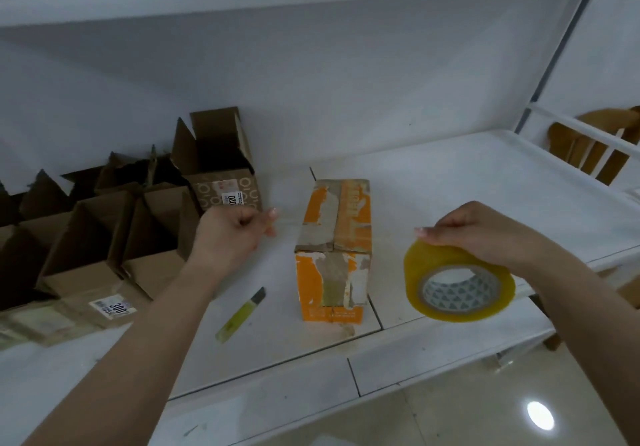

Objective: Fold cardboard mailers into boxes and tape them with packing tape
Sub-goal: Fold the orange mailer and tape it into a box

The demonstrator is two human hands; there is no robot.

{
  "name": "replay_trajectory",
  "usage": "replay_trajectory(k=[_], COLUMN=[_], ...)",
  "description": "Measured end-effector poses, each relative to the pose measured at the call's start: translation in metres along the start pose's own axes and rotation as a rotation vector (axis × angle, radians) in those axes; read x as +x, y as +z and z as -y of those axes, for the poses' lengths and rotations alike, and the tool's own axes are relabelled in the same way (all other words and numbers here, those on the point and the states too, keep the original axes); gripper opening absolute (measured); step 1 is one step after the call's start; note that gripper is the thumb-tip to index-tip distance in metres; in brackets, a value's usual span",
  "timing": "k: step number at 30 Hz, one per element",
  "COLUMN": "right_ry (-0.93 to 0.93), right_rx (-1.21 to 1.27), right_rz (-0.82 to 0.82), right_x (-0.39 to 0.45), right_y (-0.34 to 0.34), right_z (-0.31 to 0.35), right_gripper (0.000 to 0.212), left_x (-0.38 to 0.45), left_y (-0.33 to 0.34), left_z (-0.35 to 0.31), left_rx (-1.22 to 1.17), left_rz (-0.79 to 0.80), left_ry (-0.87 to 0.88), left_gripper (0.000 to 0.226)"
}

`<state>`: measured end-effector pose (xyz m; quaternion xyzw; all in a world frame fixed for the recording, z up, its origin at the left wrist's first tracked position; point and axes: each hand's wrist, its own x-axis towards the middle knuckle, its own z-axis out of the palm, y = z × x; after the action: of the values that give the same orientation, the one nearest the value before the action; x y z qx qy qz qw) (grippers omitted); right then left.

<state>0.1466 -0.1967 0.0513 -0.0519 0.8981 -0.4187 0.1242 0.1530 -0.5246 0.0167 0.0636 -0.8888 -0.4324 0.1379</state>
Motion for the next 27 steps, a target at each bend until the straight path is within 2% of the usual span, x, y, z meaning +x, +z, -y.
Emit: replay_trajectory(k=[12, 20, 27], right_ry=[0.1, 0.145, 0.12], right_rx=[-0.019, -0.072, -0.056], right_rz=[0.005, 0.058, 0.114], right_x=[0.022, 0.031, 0.031], right_y=[0.016, 0.053, 0.084], right_z=[-0.028, -0.047, -0.047], right_gripper=[0.044, 0.046, 0.045], left_x=[0.003, -0.013, -0.037], left_y=[0.022, 0.063, 0.089], left_z=[0.024, 0.046, 0.049], left_rx=[0.006, -0.153, -0.191], left_rz=[0.017, 0.116, 0.122], left_ry=[-0.021, -0.261, -0.449], left_gripper=[0.039, 0.048, 0.039])
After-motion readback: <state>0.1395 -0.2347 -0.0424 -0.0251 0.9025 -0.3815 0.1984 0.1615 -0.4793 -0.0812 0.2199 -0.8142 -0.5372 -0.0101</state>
